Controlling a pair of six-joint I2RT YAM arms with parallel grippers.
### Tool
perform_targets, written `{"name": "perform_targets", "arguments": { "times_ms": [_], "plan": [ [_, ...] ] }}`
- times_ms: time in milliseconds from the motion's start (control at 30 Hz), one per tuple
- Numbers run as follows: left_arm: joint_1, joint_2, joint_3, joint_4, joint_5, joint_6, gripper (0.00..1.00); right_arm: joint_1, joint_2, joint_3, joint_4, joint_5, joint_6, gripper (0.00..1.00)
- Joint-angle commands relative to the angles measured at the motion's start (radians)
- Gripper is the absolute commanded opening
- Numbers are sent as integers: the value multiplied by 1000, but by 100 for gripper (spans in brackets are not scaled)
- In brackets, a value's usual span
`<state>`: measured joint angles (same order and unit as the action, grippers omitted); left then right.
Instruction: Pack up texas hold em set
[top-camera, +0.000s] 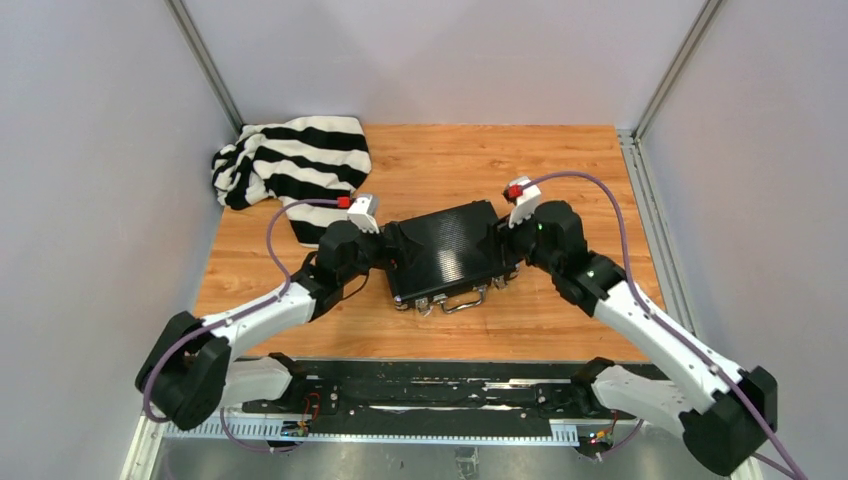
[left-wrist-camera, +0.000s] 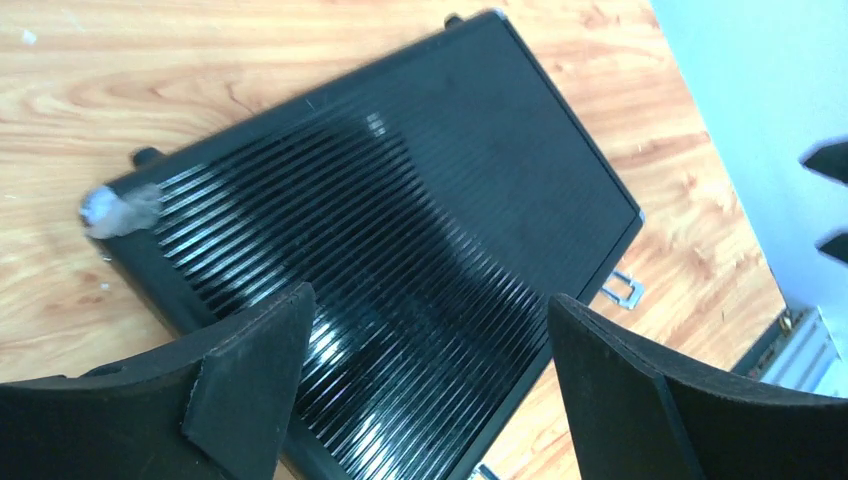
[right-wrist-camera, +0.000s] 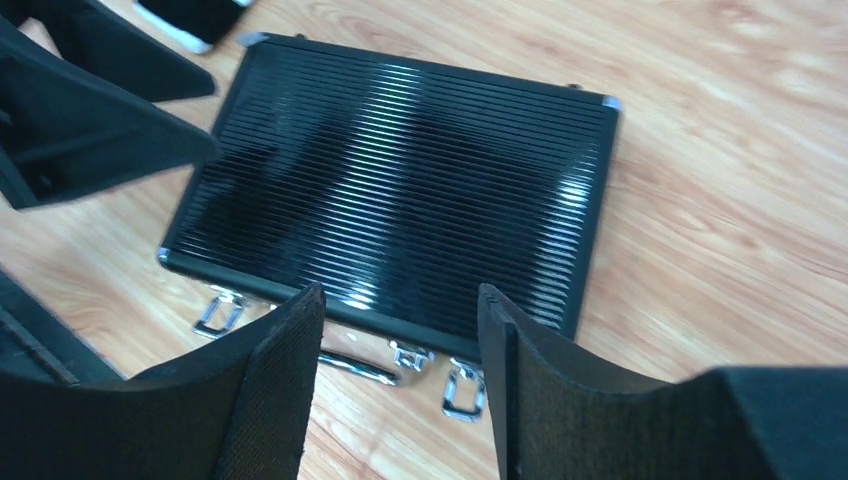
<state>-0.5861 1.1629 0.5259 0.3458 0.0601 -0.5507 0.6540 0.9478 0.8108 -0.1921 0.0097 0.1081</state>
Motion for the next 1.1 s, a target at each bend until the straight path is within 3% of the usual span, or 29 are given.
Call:
{"name": "perform_targets", "arguments": {
  "times_ms": [0,67,133,300,433,700,933,1067],
  "plan": [
    [-6,104,35,102,169,-36,90,-205,116,10,140,-483,83,54],
    [-5,167,55,111,233,-56,90,-298,136,-31,222,-605,154,49],
    [-6,208,59,143,284,-85,89,-336,129,-58,236,-614,164,46],
    [-6,300,52,177,297,-100,87,-394,77,-168,301,-661,196,36],
    [-6,353,22,195,290,-150,87,-492,47,-307,434,-757,311,29],
    [-6,328,-50,199,270,-143,87,-614,75,-471,575,-806,438,1],
    [-6,319,-53,169,259,-113,87,-641,123,-493,531,-813,412,1],
    [-6,329,-47,168,268,-113,88,-640,97,-519,657,-913,481,1]
  ]
}}
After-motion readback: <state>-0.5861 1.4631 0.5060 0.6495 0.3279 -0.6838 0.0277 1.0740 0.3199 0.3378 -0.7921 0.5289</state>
